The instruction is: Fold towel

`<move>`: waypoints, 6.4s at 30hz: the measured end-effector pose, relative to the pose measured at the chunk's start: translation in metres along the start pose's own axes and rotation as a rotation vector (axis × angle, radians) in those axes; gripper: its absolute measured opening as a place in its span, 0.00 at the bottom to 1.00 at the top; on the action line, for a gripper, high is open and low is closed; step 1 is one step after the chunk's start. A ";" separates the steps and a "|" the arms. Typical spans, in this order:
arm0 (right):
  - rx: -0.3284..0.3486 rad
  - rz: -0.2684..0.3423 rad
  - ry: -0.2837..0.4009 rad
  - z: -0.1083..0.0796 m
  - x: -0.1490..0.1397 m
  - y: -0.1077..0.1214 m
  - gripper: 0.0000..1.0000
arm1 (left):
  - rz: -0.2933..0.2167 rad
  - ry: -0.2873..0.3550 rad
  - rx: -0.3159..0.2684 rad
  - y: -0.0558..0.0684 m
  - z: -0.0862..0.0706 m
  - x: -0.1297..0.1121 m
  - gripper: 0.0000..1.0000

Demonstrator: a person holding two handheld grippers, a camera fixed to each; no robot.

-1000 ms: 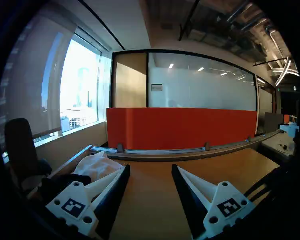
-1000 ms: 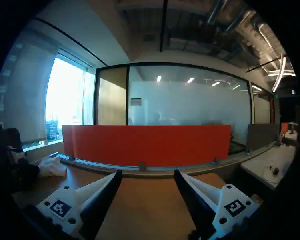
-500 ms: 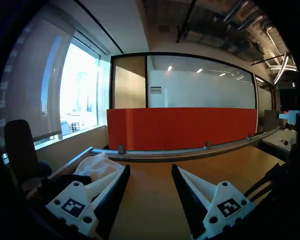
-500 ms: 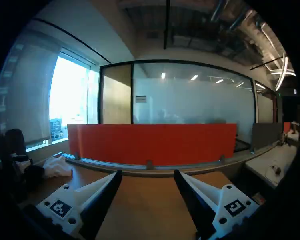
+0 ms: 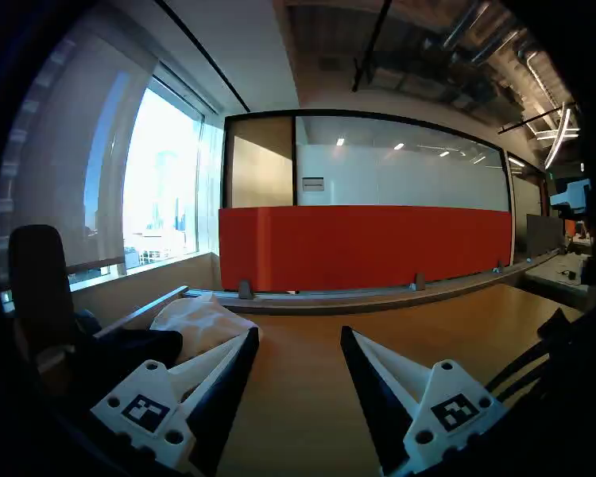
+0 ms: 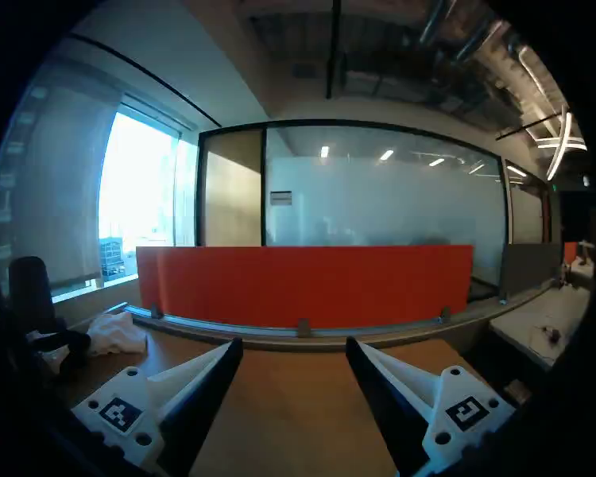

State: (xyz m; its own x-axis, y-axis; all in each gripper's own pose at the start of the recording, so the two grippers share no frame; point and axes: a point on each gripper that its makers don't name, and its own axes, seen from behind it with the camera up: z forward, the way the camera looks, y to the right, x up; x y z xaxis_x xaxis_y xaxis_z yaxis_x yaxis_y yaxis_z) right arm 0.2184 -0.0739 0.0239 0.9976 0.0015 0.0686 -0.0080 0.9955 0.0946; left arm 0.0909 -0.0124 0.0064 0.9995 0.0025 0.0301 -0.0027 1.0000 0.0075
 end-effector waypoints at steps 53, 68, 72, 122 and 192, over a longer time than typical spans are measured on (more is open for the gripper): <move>-0.004 -0.026 -0.005 0.004 -0.056 -0.005 1.00 | -0.004 0.030 0.008 0.008 -0.008 -0.091 0.76; -0.024 -0.015 0.052 0.001 -0.040 0.016 1.00 | -0.003 0.029 0.008 0.008 -0.008 -0.091 1.00; -0.034 -0.006 0.073 -0.002 -0.037 0.029 1.00 | -0.003 0.030 0.008 0.008 -0.008 -0.091 1.00; -0.104 0.042 0.067 -0.008 -0.214 0.084 1.00 | -0.003 0.030 0.008 0.009 -0.008 -0.091 1.00; -0.089 -0.006 0.068 -0.016 -0.219 0.069 1.00 | -0.003 0.030 0.008 0.009 -0.007 -0.091 1.00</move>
State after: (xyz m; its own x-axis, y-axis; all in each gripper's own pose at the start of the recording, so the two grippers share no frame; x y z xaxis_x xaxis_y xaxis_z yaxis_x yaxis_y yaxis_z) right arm 0.0009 -0.0042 -0.0003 1.0000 -0.0007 0.0008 0.0007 1.0000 0.0057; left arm 0.0001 -0.0034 -0.0036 1.0000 -0.0004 0.0003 0.0004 0.9999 0.0156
